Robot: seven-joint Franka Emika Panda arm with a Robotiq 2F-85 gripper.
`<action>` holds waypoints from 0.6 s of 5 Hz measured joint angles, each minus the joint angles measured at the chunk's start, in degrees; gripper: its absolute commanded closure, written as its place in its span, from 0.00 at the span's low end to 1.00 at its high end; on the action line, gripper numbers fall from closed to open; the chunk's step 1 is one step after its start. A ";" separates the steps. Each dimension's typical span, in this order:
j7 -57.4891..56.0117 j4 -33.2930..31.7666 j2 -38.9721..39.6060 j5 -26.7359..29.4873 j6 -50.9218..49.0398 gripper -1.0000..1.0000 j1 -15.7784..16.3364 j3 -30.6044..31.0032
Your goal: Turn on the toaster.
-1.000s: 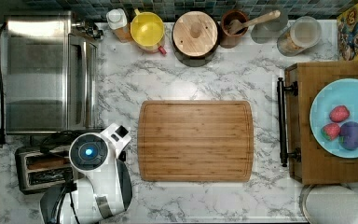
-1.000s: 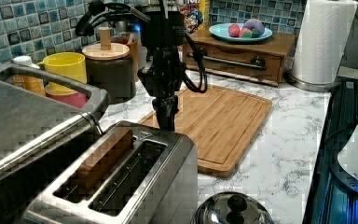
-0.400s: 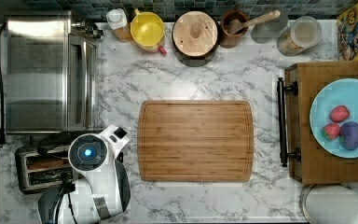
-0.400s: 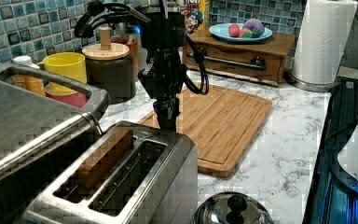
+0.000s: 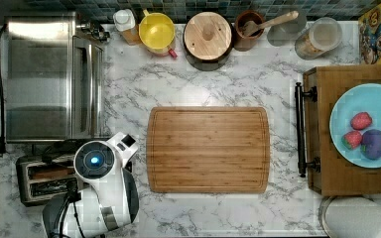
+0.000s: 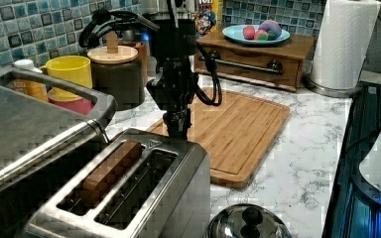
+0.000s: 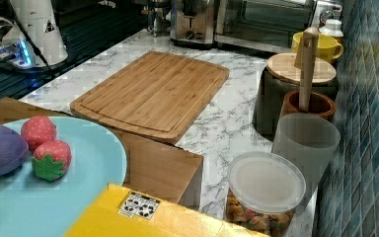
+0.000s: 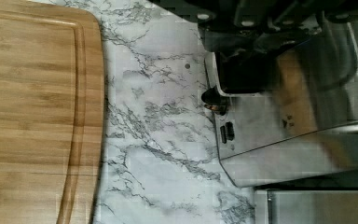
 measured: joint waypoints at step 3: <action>-9.15 -3.80 2.78 10.16 9.40 1.00 -0.25 -1.39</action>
